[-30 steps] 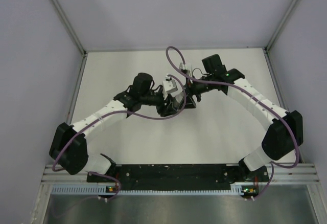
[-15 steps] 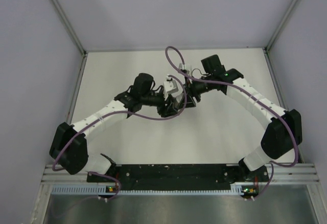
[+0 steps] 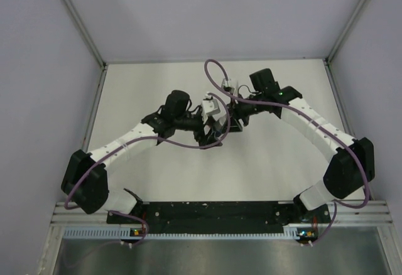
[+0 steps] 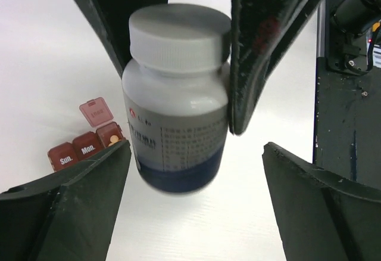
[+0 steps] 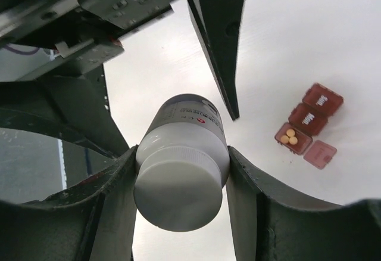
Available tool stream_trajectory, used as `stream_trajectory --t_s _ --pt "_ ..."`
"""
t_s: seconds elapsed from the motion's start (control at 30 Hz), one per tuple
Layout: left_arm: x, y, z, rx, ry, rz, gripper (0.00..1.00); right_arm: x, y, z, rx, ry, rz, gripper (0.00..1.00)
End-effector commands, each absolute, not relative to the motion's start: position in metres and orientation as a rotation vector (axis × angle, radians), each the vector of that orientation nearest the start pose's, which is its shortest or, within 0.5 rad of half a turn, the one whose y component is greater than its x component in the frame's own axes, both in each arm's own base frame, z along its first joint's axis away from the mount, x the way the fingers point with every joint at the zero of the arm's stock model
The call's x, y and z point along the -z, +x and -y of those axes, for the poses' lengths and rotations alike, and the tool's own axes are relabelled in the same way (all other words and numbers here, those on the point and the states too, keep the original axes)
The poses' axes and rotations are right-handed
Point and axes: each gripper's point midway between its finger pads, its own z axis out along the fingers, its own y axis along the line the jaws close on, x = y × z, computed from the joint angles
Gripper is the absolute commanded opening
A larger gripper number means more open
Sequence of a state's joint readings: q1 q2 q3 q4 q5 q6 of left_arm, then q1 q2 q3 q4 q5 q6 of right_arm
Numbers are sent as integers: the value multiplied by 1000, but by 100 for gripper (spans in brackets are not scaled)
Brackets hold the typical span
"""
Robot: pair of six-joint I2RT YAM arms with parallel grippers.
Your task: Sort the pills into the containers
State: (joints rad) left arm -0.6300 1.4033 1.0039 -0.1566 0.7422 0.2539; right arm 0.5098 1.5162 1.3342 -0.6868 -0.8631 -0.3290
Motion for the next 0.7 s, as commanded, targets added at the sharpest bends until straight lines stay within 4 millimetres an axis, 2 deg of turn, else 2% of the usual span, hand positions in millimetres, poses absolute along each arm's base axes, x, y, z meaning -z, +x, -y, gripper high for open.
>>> stream_trajectory --t_s 0.0,0.2,0.33,0.47,0.67 --pt "-210 254 314 971 1257 -1619 99 -228 265 -265 -1015 -1215 -1917 0" --pt "-216 266 300 912 1210 -1624 99 -227 287 -234 -879 -1082 -1977 0" --pt "-214 278 287 830 1166 -1668 99 -215 309 -199 -740 -936 -2071 0" --pt "-212 292 273 718 1092 -1719 99 -194 332 -159 -556 -797 -2166 0" --pt "-207 312 256 570 1004 -1763 99 -147 355 -103 -256 -676 -2287 0"
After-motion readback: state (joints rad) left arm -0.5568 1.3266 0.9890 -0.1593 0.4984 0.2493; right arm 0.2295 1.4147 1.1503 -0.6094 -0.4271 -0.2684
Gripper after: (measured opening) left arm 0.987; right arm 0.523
